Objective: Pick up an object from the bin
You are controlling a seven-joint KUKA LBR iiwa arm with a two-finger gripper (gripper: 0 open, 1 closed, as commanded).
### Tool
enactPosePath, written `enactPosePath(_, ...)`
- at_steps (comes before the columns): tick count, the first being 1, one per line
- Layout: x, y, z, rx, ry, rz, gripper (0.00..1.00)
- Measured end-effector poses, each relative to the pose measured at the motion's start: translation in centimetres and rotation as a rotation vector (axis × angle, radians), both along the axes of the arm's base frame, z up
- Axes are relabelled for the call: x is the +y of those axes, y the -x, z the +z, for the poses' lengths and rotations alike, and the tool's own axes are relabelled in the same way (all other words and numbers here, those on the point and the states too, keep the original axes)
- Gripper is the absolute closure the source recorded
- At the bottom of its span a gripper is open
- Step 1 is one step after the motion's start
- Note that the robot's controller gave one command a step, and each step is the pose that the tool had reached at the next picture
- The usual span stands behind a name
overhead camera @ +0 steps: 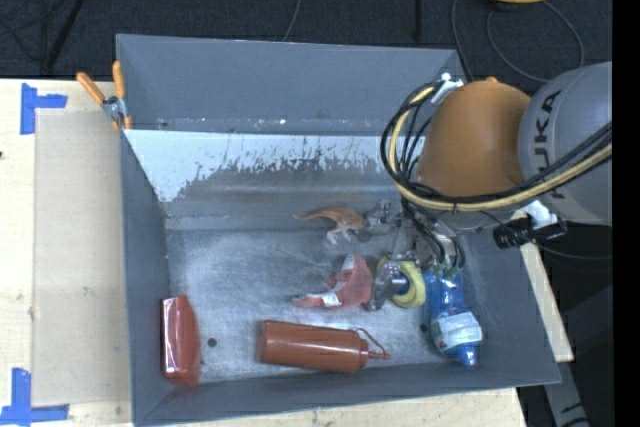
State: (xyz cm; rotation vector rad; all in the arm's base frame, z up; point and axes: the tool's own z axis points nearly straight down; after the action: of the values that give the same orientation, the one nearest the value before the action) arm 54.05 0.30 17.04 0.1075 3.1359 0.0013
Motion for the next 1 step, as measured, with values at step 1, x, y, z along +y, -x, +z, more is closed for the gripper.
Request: enactPosePath(1, 1.2, -2.18, -5.82, 0.0, 0.0, -0.065, 0.0)
